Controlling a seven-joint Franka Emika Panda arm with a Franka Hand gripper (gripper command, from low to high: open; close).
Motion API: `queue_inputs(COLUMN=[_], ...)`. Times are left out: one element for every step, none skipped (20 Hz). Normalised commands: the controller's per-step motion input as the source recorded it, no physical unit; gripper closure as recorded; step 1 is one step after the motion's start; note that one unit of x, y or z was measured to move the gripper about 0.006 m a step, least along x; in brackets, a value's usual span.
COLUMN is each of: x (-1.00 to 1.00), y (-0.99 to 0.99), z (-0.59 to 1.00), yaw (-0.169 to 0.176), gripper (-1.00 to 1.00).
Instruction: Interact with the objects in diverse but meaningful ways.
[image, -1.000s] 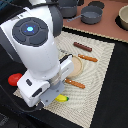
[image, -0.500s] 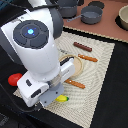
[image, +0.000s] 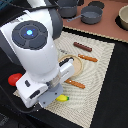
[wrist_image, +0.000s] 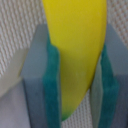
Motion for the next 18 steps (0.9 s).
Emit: queue_inputs(x=[-0.10,-0.09,-0.07,-0.09,-0.03,0.00,0.00,0.00,0.00,0.00,-0.01,-0.14,-0.24,-0.29,-0.33,-0.39,-0.44,-0.47], y=[0.14,0.21,0.31,0.39,0.49,0.54,0.57,0.69,0.74,0.76,0.76,0.74,0.77,0.79,0.78,0.74,0.70,0.68], z=[1.00,1.00,1.00,1.00,1.00,1.00,1.00,1.00,1.00,0.93,0.79,0.65,0.59,0.54,0.51,0.42,0.35,0.29], yaw=[0.000,0.000,0.000,0.000,0.000,0.000,0.000,0.000,0.007,0.032,0.060,0.078,0.091,0.095,0.099,0.105,0.115,0.119], gripper=[1.00,1.00,1.00,1.00,1.00,1.00,1.00,1.00,1.00,1.00,1.00,1.00,1.00,1.00,1.00,1.00,1.00,1.00])
